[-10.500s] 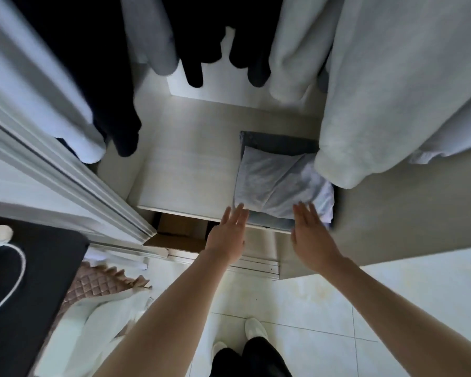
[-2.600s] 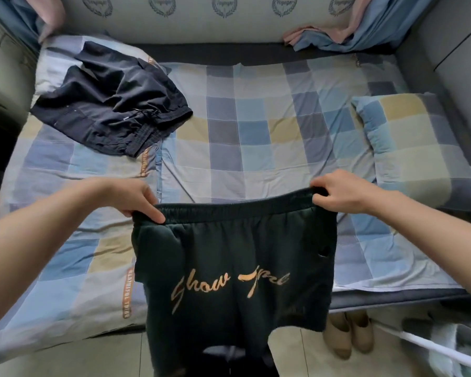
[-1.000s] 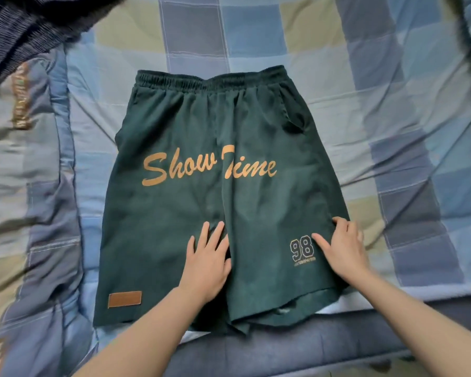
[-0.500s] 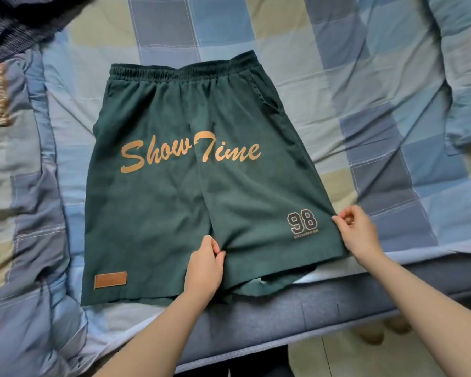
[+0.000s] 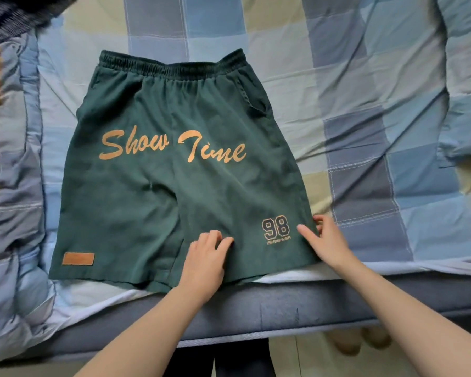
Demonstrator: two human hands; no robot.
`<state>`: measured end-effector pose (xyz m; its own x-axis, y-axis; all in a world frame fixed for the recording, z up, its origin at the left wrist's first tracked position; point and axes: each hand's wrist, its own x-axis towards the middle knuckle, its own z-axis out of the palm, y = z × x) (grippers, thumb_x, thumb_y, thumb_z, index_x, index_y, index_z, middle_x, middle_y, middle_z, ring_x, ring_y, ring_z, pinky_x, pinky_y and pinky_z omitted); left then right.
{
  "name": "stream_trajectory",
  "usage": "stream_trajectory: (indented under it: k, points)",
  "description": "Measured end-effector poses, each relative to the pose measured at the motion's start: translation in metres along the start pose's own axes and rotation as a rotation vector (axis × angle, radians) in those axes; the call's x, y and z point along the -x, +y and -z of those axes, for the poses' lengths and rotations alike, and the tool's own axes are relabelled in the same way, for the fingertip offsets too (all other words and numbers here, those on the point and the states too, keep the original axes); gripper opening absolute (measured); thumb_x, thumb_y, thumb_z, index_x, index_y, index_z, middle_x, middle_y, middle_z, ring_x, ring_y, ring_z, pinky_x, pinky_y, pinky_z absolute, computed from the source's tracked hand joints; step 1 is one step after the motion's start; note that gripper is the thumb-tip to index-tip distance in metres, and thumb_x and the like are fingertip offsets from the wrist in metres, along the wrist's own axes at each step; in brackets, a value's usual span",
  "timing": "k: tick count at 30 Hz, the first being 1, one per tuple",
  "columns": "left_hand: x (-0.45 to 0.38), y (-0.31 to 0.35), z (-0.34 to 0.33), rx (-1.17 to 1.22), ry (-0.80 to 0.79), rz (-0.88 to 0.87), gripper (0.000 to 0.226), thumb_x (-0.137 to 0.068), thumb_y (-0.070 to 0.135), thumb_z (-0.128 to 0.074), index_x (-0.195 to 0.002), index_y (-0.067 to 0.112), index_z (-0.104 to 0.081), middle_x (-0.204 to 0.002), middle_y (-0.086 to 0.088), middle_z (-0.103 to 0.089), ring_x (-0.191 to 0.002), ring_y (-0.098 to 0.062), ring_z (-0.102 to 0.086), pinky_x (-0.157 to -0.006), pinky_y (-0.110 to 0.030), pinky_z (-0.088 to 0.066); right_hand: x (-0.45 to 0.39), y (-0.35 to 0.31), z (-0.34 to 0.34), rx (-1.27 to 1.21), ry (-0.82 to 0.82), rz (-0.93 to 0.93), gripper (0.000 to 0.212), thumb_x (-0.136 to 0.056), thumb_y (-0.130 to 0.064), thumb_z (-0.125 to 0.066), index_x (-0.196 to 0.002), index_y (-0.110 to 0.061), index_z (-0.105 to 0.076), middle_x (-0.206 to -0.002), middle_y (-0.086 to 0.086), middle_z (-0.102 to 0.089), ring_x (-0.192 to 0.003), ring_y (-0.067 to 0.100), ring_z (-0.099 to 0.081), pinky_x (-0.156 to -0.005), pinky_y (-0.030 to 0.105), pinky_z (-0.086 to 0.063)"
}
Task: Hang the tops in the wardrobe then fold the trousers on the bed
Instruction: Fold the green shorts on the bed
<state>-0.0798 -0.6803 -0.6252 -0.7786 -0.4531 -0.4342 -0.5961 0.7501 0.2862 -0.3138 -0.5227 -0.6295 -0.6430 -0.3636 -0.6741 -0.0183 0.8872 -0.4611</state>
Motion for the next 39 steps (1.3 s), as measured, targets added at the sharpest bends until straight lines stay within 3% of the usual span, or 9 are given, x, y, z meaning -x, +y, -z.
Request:
stream_trajectory:
  k: [4, 9, 12, 14, 20, 24, 28, 34, 39]
  points:
    - [-0.03, 0.046, 0.016, 0.542, -0.235, 0.205, 0.043, -0.095, 0.038, -0.056, -0.135, 0.022, -0.056, -0.125, 0.001, -0.061, -0.12, -0.02, -0.052, -0.102, -0.033, -0.04, 0.011, -0.022, -0.008, -0.024, -0.04, 0.147, 0.043, -0.088, -0.008, -0.057, -0.129, -0.01, -0.043, -0.124, 0.008, -0.06, -0.111, 0.029, -0.057, -0.084, 0.03, -0.042]
    - [-0.071, 0.084, 0.062, 1.538, -0.223, 0.657, 0.029, -0.094, 0.044, -0.057, -0.083, 0.02, -0.068, -0.075, 0.005, -0.068, -0.067, -0.013, -0.063, -0.071, -0.027, -0.048, 0.043, -0.065, -0.003, -0.027, -0.3, 0.412, 0.025, -0.086, -0.027, -0.049, -0.097, -0.009, -0.062, -0.086, 0.002, -0.068, -0.081, 0.021, -0.06, -0.076, 0.038, -0.045]
    - [-0.077, 0.076, 0.066, 1.355, -0.117, 0.68, 0.029, -0.081, 0.034, -0.072, -0.062, 0.014, -0.064, -0.058, 0.003, -0.06, -0.059, -0.015, -0.051, -0.06, -0.027, -0.043, 0.041, -0.091, 0.024, 0.094, -0.581, 0.376, 0.024, -0.089, -0.028, -0.053, -0.071, -0.012, -0.054, -0.063, 0.0, -0.051, -0.061, 0.012, -0.043, -0.061, 0.036, -0.035]
    - [-0.076, 0.067, 0.067, 1.23, -0.113, 0.634, 0.026, -0.071, 0.029, -0.069, -0.06, 0.007, -0.061, -0.057, 0.0, -0.056, -0.061, -0.018, -0.047, -0.06, -0.036, -0.048, 0.027, -0.114, 0.045, 0.131, -0.657, 0.344, 0.024, -0.093, -0.028, -0.055, -0.077, -0.013, -0.066, -0.069, -0.004, -0.067, -0.067, 0.009, -0.057, -0.065, 0.029, -0.043]
    - [-0.065, 0.051, 0.068, 1.088, -0.091, 0.551, 0.013, -0.085, 0.012, -0.051, -0.076, 0.002, -0.049, -0.063, 0.001, -0.044, -0.061, -0.014, -0.034, -0.053, -0.024, -0.031, -0.074, -0.203, 0.051, 0.164, -0.032, 0.379, 0.023, -0.094, -0.02, -0.046, -0.099, -0.016, -0.068, -0.088, 0.004, -0.07, -0.088, 0.026, -0.065, -0.078, 0.032, -0.049]
    - [-0.061, 0.034, 0.067, 1.083, -0.108, 0.533, 0.013, -0.091, 0.01, -0.038, -0.08, 0.004, -0.034, -0.073, -0.005, -0.038, -0.066, -0.015, -0.029, -0.054, -0.024, -0.026, -0.131, -0.261, 0.019, 0.356, 0.083, 0.473, 0.035, -0.096, -0.031, -0.043, -0.122, -0.011, -0.056, -0.119, 0.015, -0.057, -0.112, 0.03, -0.052, -0.088, 0.03, -0.038]
    - [-0.052, 0.021, 0.064, 1.164, -0.135, 0.46, 0.025, -0.097, 0.022, -0.045, -0.079, 0.012, -0.031, -0.068, 0.0, -0.039, -0.058, -0.012, -0.03, -0.049, -0.02, -0.029, -0.16, -0.305, -0.01, 0.43, 0.176, 0.278, 0.048, -0.097, -0.037, -0.046, -0.132, -0.004, -0.038, -0.136, 0.016, -0.039, -0.122, 0.037, -0.044, -0.096, 0.042, -0.038]
    - [-0.037, -0.015, 0.059, 1.13, -0.161, 0.343, 0.025, -0.095, 0.033, -0.057, -0.082, 0.016, -0.044, -0.075, 0.002, -0.055, -0.063, -0.01, -0.045, -0.064, -0.025, -0.042, -0.18, -0.312, -0.026, 0.459, 0.273, 0.165, 0.02, -0.095, -0.019, -0.049, -0.106, -0.004, -0.058, -0.117, 0.019, -0.059, -0.102, 0.037, -0.057, -0.074, 0.033, -0.039]
    - [0.001, -0.073, 0.062, 1.016, -0.054, 0.41, 0.01, -0.096, 0.038, -0.054, -0.102, 0.035, -0.047, -0.084, 0.002, -0.066, -0.076, -0.016, -0.059, -0.075, -0.032, -0.048, -0.162, -0.343, -0.032, 0.283, 0.432, 0.189, 0.029, -0.097, -0.025, -0.039, -0.074, -0.009, -0.049, -0.086, 0.015, -0.054, -0.082, 0.031, -0.044, -0.068, 0.032, -0.031]
